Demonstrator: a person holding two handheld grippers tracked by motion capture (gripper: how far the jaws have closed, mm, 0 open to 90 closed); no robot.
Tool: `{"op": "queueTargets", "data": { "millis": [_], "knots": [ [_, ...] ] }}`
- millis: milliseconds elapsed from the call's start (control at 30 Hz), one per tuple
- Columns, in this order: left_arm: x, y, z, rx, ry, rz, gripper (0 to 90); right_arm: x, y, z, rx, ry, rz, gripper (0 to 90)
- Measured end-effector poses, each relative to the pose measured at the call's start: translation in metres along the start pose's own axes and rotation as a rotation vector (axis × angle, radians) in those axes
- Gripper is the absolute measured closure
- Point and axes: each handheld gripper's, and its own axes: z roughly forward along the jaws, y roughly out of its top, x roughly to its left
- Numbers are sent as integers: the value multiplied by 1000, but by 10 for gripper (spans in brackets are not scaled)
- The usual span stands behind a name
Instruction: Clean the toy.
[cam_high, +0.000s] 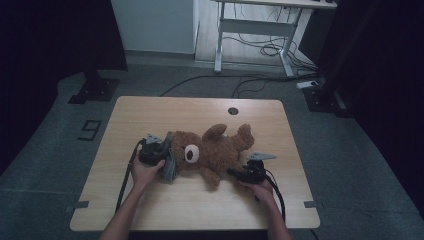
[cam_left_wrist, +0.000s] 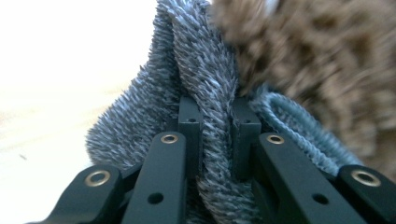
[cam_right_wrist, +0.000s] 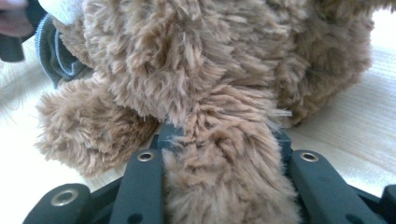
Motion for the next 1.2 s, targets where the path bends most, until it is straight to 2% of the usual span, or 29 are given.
{"op": "queueTargets", "data": {
  "millis": [33, 67, 100, 133, 167, 200, 300, 333, 367, 400, 433, 467, 500, 533, 567, 600, 633, 667, 700, 733, 767, 833, 867, 900, 1000, 1067, 1200],
  "knots": [
    [-2, 8, -9, -32, 1, 6, 777, -1, 1, 0, -2, 0, -3, 622],
    [-2, 8, -9, -32, 1, 6, 776, -3, 2, 1, -2, -1, 0, 622],
    [-6, 15, -18, -64, -4, 22, 775, -4, 3, 1, -1, -4, 2, 622],
    [-6, 15, -18, -64, -4, 22, 775, -4, 3, 1, -1, -4, 2, 622],
    [-11, 23, -25, -87, -6, 43, 775, -6, 5, 3, -3, -13, 0, 622],
    [-11, 23, -25, -87, -6, 43, 775, -6, 6, 3, -4, -16, -5, 622],
    [-28, 39, -30, -123, -27, 86, 775, -7, 8, 5, -6, -27, -8, 622],
    [-28, 39, -30, -123, -27, 86, 775, -7, 8, 5, -7, -29, -8, 622],
    [-44, 49, -29, -144, -59, 108, 775, -7, 8, 5, -7, -29, -8, 622],
    [-44, 49, -29, -144, -59, 108, 775, -7, 8, 5, -7, -29, -8, 622],
    [-52, 54, -29, -150, -73, 122, 775, -6, 8, 5, -8, -30, -8, 622],
    [-72, 63, -25, -156, -100, 161, 775, -6, 7, 5, -8, -35, -6, 622],
    [-72, 63, -25, -156, -100, 161, 775, -6, 7, 5, -8, -35, -6, 622],
    [-95, 72, -18, -156, -134, 196, 775, -5, 7, 5, -11, -36, -7, 622],
    [-95, 72, -18, -156, -134, 196, 775, -5, 7, 5, -11, -36, -7, 622],
    [-107, 75, -14, -148, -153, 218, 775, -5, 6, 5, -12, -38, -6, 623],
    [-128, 80, -4, -132, -190, 248, 775, -3, 5, 4, -10, -42, -2, 623],
    [-128, 80, -4, -132, -190, 248, 775, -2, 5, 3, -6, -44, -7, 622],
    [-148, 84, 7, -108, -216, 280, 775, -1, 5, 3, -8, -42, -6, 622],
    [-148, 84, 7, -108, -216, 280, 775, -1, 4, 2, -8, -42, -3, 622],
    [-163, 85, 18, -88, -225, 298, 775, -1, 4, 2, -8, -45, -6, 622],
    [-177, 84, 35, -49, -231, 307, 775, 0, 3, 2, -10, -45, -7, 622],
    [-177, 84, 35, -49, -231, 307, 774, 1, 2, 2, -11, -49, -6, 623],
    [-184, 80, 47, -20, -218, 317, 773, 2, 2, 1, -9, -50, -6, 624],
    [-185, 78, 50, -27, -210, 307, 774, 3, 0, 0, -7, -59, -8, 626],
    [-181, 78, 48, -30, -198, 312, 775, 4, -1, -1, -8, -61, -6, 627],
    [-160, 77, 36, -43, -127, 301, 775, 6, 0, -1, -5, -75, -18, 627]
  ]
}}
